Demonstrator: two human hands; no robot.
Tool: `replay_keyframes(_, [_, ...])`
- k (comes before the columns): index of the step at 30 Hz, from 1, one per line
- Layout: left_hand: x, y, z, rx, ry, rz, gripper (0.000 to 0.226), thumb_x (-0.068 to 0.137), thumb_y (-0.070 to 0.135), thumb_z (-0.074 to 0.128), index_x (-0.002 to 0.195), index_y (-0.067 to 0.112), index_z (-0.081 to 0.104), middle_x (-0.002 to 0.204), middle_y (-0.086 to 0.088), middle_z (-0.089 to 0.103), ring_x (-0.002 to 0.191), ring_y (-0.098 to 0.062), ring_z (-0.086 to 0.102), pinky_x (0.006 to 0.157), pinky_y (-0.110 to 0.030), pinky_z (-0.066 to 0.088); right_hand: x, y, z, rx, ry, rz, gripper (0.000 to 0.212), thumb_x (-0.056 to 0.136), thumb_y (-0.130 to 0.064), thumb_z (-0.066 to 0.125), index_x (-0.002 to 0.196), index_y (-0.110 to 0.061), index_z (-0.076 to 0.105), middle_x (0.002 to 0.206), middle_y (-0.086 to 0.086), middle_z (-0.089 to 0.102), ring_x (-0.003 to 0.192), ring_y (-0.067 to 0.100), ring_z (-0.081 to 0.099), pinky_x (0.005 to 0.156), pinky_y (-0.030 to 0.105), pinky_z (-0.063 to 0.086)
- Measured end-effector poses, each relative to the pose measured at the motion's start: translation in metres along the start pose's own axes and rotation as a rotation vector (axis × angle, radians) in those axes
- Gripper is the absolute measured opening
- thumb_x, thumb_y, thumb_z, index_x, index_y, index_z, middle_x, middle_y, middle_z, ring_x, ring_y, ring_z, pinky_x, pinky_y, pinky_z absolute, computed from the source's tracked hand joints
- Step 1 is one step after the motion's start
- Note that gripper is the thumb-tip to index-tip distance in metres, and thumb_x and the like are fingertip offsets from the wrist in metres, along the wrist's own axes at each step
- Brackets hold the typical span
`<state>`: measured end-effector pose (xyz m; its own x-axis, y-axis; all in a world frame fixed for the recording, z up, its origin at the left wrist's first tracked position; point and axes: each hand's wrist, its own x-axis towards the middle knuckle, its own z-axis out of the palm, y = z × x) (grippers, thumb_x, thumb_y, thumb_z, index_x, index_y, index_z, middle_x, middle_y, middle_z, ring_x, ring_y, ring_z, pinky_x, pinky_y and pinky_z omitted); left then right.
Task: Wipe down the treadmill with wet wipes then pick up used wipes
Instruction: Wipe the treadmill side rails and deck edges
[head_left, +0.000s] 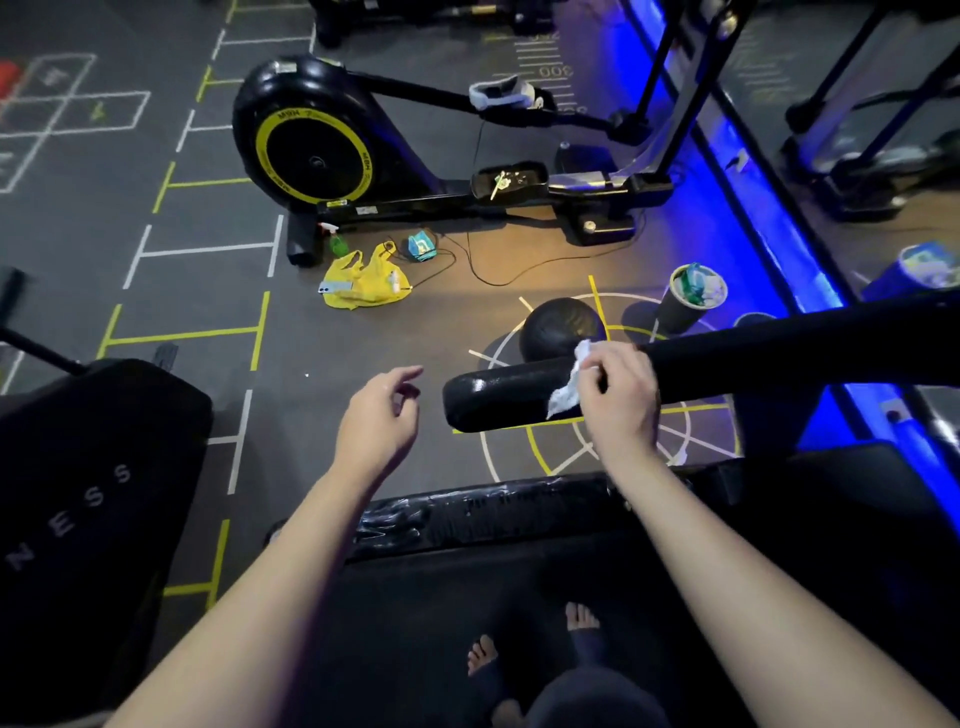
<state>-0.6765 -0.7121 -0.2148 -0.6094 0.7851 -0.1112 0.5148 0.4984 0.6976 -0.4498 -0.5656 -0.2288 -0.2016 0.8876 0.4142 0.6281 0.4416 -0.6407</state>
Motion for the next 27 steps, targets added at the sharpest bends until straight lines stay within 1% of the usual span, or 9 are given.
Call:
replay_keyframes(5, [-0.005,0.015,0.014,0.004,0.105,0.052,0.046,0.092,0.005,0.055,0.130,0.026,0.068,0.105,0.006,0.070,0.079,-0.018,0.059,0.082,-0.035,0.052,-0.029,-0.025,0.066,0.081,-0.187,-0.344,0.031,0.082,0.008,0.055,0.106,0.001,0.074,0.110,0.014,0.073,0.110,0.031,0.068,0.107,0.040,0.048])
replay_keyframes(9, [0.001,0.027,0.014,0.001,0.177,0.094,0.047,0.090,0.004,0.055,0.130,0.025,0.067,0.104,0.004,0.071,0.077,-0.020,0.060,0.079,-0.034,0.050,-0.033,-0.044,0.073,0.161,-0.356,-0.508,0.024,0.082,0.006,0.062,0.103,0.001,0.071,0.117,0.016,0.070,0.116,0.029,0.064,0.106,0.040,0.047])
replay_keyframes(11, [0.004,0.038,0.016,0.014,0.194,0.104,0.048,0.090,0.004,0.055,0.131,0.025,0.066,0.105,0.005,0.070,0.075,-0.019,0.058,0.077,-0.033,0.048,-0.035,-0.043,0.056,0.214,-0.416,-0.509,0.013,0.087,-0.002,0.057,0.094,-0.003,0.068,0.109,0.013,0.069,0.106,0.029,0.064,0.098,0.044,0.050])
replay_keyframes(13, [0.004,0.051,0.022,0.027,0.172,0.132,0.047,0.090,0.005,0.056,0.131,0.026,0.066,0.107,0.006,0.069,0.077,-0.019,0.058,0.077,-0.033,0.046,-0.044,-0.032,0.028,0.277,-0.441,-0.325,0.007,0.087,-0.007,0.060,0.087,-0.007,0.067,0.094,0.007,0.069,0.093,0.026,0.065,0.084,0.043,0.054])
replay_keyframes(17, [0.000,0.086,0.052,0.115,0.028,0.331,0.039,0.090,0.014,0.065,0.126,0.030,0.068,0.110,0.007,0.067,0.094,-0.022,0.067,0.076,-0.036,0.053,-0.047,0.028,-0.050,0.242,-0.251,0.362,0.017,0.088,-0.006,0.060,0.080,-0.019,0.069,0.072,-0.013,0.069,0.067,0.005,0.066,0.064,0.028,0.054])
replay_keyframes(20, [-0.003,0.121,0.080,0.217,-0.046,0.463,0.034,0.093,0.024,0.069,0.126,0.030,0.070,0.113,0.003,0.066,0.099,-0.027,0.068,0.071,-0.038,0.053,-0.022,0.081,-0.106,0.212,0.049,0.752,0.013,0.090,-0.012,0.062,0.083,-0.017,0.072,0.076,-0.005,0.069,0.081,0.025,0.068,0.066,0.030,0.046])
replay_keyframes(22, [-0.005,0.146,0.098,0.240,-0.079,0.489,0.034,0.095,0.028,0.068,0.129,0.029,0.070,0.119,0.002,0.067,0.103,-0.029,0.067,0.071,-0.037,0.050,-0.006,0.100,-0.135,0.293,0.197,0.876,0.015,0.085,-0.011,0.066,0.078,-0.020,0.076,0.075,-0.006,0.074,0.082,0.021,0.071,0.072,0.034,0.055])
replay_keyframes(25, [-0.005,0.177,0.121,0.276,-0.111,0.494,0.037,0.097,0.037,0.067,0.133,0.030,0.068,0.129,0.007,0.065,0.111,-0.024,0.066,0.075,-0.036,0.051,0.004,0.112,-0.163,0.450,0.294,0.947,0.024,0.081,-0.008,0.064,0.067,-0.023,0.075,0.071,-0.009,0.075,0.072,0.011,0.069,0.075,0.034,0.057])
replay_keyframes(27, [-0.004,0.187,0.133,0.367,-0.165,0.481,0.044,0.096,0.042,0.067,0.139,0.033,0.063,0.135,0.008,0.062,0.113,-0.023,0.066,0.074,-0.036,0.053,0.005,0.119,-0.172,0.566,0.331,1.019,0.016,0.080,-0.013,0.065,0.072,-0.021,0.077,0.078,-0.001,0.077,0.075,0.017,0.070,0.077,0.041,0.059])
